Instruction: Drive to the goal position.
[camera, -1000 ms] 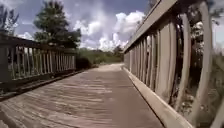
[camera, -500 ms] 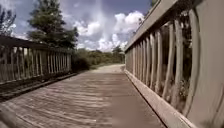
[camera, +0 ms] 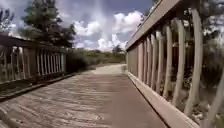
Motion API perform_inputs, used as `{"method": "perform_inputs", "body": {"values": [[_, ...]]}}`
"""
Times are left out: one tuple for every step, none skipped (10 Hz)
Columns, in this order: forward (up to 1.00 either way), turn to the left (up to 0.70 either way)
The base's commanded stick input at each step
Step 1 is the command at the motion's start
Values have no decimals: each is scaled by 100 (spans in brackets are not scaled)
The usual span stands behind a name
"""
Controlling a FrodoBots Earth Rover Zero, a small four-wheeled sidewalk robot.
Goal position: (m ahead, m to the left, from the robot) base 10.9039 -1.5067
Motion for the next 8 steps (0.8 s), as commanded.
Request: {"method": "perform_inputs", "body": {"values": [[85,0],[85,0],[85,0],[85,0],[85,0],[85,5],[85,19],[85,32]]}}
